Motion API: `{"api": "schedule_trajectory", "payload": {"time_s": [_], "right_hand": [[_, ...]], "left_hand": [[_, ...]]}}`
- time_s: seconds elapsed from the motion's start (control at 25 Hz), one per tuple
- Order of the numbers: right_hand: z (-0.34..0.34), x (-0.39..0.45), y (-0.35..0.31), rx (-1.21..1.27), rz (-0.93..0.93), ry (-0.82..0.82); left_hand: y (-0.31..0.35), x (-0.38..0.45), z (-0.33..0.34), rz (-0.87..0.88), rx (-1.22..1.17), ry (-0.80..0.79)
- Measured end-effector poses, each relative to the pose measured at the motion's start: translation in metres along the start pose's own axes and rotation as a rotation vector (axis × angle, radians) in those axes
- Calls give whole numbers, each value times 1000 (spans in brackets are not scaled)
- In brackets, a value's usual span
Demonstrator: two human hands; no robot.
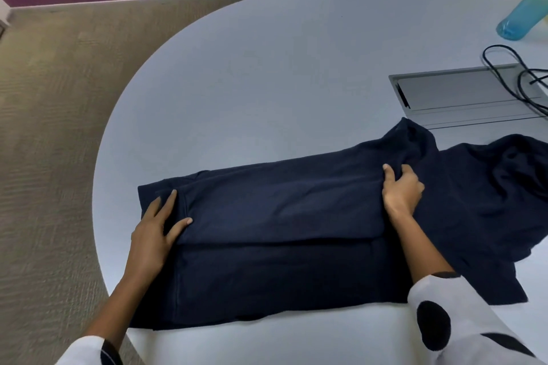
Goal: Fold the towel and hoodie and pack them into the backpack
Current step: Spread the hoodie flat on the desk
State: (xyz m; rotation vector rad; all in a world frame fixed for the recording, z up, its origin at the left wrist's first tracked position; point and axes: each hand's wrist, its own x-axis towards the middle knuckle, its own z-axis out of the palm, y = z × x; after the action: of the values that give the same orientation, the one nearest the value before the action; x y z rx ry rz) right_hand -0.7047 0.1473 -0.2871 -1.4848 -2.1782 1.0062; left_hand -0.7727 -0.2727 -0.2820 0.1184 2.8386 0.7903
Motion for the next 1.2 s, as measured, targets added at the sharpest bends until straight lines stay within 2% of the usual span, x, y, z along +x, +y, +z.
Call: {"api": "schedule_trajectory", "payload": {"time_s": [0.12, 0.24, 0.4, 0.44, 0.52, 0.6, 0.64, 0.68, 0.76, 0.84, 0.88, 1.0, 1.2], "right_hand": [[1, -2, -3, -57, 16, -6], [2, 6, 0, 9, 46, 32], [6, 7, 1, -132, 94, -11], [7, 5, -1, -209, 87, -2], [10, 3, -3, -381, -30, 90], [19, -8, -11, -490, -308, 209], [29, -20, -18, -481, -473, 197], [43, -39, -28, -456, -621, 94], [78, -90, -45, -402, -853, -277], [112, -137, -55, -425, -1041, -601], [124, -152, -54, -485, -1104, -682], [137, -153, -45, -616, -1153, -658], [97, -83, -13, -753, -1087, -509]], "left_hand": [[1, -4, 2, 28, 52, 38], [6, -1, -6, 73, 59, 78], [-4, 8, -9, 9, 182, -66], [-5, 7, -9, -4, 200, -46], [-3, 5, -9, 23, 223, 124], [11, 7, -6, 147, 262, 279], [20, 11, -3, 222, 249, 283], [28, 16, 2, 297, 223, 237], [36, 24, 19, 408, 229, 88], [27, 22, 37, 406, 351, -23], [19, 19, 44, 372, 423, -47], [-1, 14, 47, 251, 521, -58], [-7, 16, 39, 160, 424, -90]]}}
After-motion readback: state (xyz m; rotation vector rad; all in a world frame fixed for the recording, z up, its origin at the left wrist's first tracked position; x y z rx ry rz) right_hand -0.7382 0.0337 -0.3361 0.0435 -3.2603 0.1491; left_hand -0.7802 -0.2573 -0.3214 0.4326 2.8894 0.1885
